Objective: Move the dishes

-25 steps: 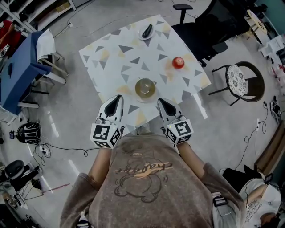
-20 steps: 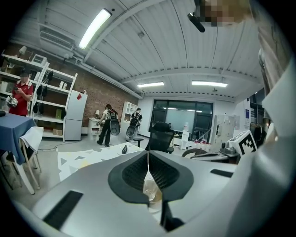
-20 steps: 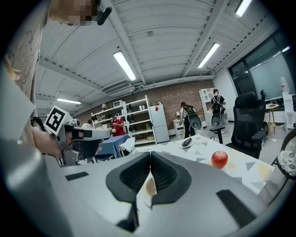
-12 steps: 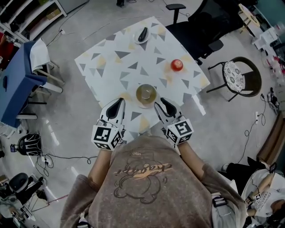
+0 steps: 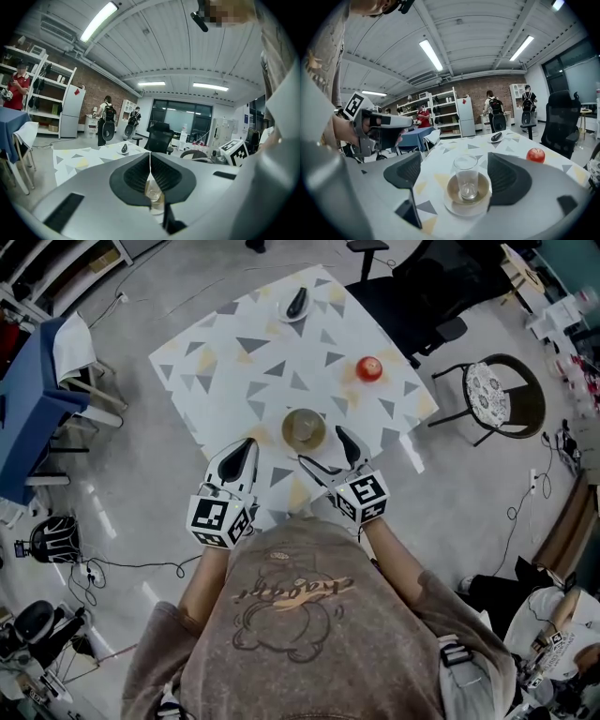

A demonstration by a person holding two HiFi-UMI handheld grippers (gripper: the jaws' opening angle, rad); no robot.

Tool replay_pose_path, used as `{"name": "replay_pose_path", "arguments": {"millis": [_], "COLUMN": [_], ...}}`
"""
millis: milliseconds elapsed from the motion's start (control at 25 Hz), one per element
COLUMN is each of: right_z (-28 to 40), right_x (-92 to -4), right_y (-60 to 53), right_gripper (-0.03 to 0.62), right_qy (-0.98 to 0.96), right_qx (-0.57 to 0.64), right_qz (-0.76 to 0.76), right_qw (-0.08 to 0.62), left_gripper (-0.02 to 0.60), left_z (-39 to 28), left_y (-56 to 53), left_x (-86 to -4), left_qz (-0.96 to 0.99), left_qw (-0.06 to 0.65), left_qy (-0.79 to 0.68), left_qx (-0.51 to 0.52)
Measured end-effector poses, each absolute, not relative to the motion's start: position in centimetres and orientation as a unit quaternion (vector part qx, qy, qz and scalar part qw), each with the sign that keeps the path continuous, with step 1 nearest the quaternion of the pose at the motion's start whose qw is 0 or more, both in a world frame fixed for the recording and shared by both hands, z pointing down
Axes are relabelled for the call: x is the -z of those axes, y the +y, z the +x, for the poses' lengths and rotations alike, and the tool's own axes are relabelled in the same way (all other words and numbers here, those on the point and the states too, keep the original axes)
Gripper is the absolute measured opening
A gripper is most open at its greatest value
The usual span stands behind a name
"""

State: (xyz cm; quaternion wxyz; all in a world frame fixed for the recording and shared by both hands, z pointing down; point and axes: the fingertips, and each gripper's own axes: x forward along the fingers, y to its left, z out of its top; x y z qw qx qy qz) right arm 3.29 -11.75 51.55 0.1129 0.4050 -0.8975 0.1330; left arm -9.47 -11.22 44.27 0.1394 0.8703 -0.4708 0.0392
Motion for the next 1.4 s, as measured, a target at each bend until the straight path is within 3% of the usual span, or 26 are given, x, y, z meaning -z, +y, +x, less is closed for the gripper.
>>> {"name": "replay_pose_path", "arguments": {"millis": [840,1400], "right_z": [1.2,-0.1], "right_x": [-57.8,-58.0], "right_y": [-17.2,-18.5], "right_gripper": [0.377,0.290], "right_qy": [-0.905,-0.913], "right_qx": [-0.122,-0.099], "right_qz": [0.369,0.348], "right_qw": [0.176,0.188], "left_gripper": [0.020,0.020], "left_z": [-12.0,-12.6], "left_y": [-11.7,-12.3], "left_x": [-45.0,-45.3], "left_qz": [0.842,0.833], "left_qw": [0.141,0.146], "left_qy": [-0.518,-0.530], "left_qx": [-0.049,-0.055]}}
